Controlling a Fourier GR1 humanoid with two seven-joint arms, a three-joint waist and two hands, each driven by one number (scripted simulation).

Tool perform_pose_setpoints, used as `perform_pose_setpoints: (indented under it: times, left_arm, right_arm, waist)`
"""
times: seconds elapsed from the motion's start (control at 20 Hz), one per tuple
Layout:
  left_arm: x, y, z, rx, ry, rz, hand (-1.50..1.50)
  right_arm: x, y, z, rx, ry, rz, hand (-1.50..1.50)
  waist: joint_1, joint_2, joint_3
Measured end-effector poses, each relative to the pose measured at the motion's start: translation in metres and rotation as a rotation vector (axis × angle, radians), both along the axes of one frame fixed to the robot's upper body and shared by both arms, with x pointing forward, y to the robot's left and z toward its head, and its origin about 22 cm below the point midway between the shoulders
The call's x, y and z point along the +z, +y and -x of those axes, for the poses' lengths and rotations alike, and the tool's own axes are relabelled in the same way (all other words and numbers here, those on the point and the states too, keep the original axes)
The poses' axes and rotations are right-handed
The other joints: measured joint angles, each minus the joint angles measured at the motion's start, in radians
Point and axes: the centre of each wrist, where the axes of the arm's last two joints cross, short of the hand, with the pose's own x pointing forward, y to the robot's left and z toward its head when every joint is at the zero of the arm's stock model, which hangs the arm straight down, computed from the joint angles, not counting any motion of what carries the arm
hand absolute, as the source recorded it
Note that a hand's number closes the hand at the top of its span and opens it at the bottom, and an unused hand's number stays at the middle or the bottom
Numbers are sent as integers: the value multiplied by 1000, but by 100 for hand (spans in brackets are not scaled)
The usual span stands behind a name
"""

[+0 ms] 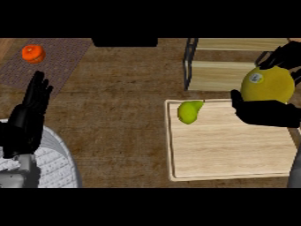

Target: Pick the lemon from the tray and place it in the tiered shelf

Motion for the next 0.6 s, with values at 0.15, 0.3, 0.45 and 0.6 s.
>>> perform_pose_setpoints:
  times: [0.15,0.3,0.45,0.6]
  left_arm:
    - [-1,0,1,0,-9,-2,0]
    - [1,2,3,-2,-9,4,0]
    - [0,3,2,-4,-11,3,0]
    - [1,3,4,-6,-22,-2,0]
  right_arm:
    - [-1,-10,-16,-33,0,-5,150]
    - [-3,-20,-34,-63,-4,-21,150]
    - [-13,-28,-51,-78,-15,-36,150]
    - [-26,-40,-72,-93,-37,-49,150]
  waist:
    - [3,0,1]
    - [5,0,1]
    - [6,1,1]
    - [9,2,2]
